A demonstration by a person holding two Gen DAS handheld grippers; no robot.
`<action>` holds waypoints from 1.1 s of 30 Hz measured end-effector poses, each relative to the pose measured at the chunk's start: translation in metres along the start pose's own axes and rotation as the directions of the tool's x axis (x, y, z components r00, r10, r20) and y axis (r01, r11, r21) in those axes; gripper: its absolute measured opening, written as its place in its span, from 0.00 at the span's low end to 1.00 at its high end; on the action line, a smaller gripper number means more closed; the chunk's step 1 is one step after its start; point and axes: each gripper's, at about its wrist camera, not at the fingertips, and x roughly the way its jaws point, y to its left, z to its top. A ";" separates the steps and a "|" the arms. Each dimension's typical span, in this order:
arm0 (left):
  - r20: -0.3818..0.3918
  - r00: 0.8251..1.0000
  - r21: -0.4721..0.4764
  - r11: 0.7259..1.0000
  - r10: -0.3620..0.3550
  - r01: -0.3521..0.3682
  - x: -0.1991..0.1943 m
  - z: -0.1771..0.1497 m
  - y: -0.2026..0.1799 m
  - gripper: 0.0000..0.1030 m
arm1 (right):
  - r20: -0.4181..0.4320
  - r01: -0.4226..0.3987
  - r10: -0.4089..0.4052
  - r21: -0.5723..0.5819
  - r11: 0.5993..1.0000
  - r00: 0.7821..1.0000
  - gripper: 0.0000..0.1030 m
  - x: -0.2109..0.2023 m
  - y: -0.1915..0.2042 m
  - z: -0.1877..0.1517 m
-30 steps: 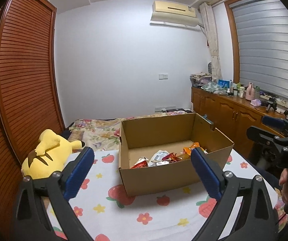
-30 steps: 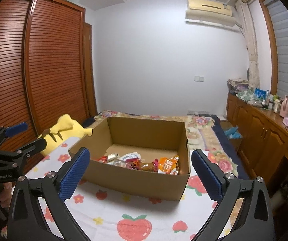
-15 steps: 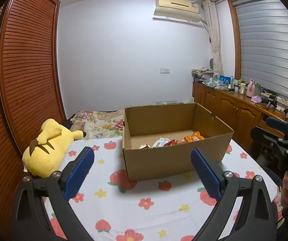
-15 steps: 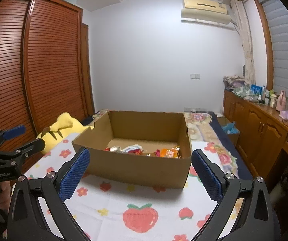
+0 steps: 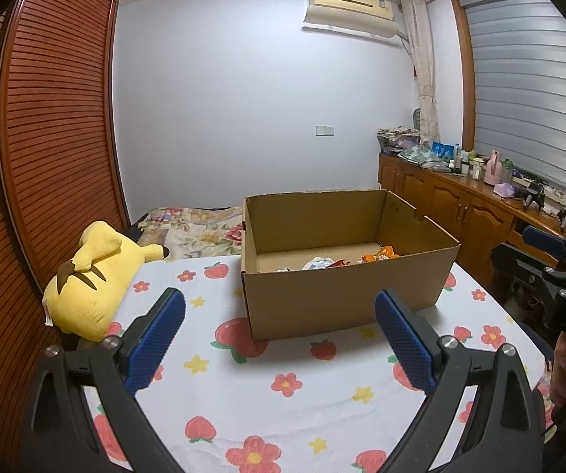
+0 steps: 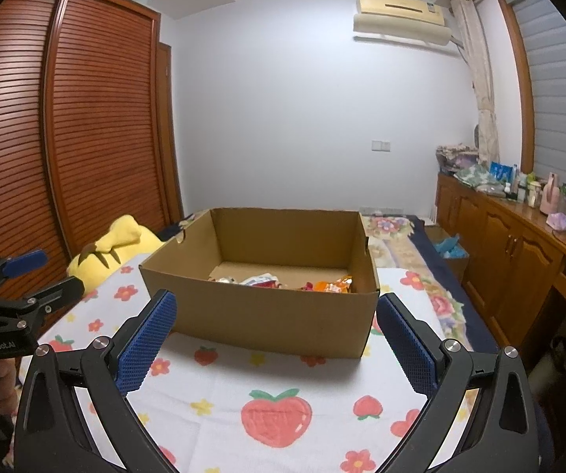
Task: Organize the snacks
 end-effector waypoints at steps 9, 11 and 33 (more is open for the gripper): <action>0.002 1.000 0.005 1.000 0.000 0.000 0.000 -0.001 0.000 0.95 | 0.003 0.005 -0.005 0.001 1.000 1.000 1.00 -0.002 -0.001 -0.003; 0.004 1.000 0.005 1.000 0.000 0.000 -0.001 -0.001 0.000 0.95 | 0.004 0.006 -0.006 0.001 1.000 1.000 1.00 -0.002 -0.001 -0.003; 0.012 1.000 0.007 1.000 0.009 -0.009 -0.005 -0.003 -0.002 0.95 | 0.006 0.008 -0.008 0.001 1.000 1.000 1.00 -0.005 -0.003 -0.005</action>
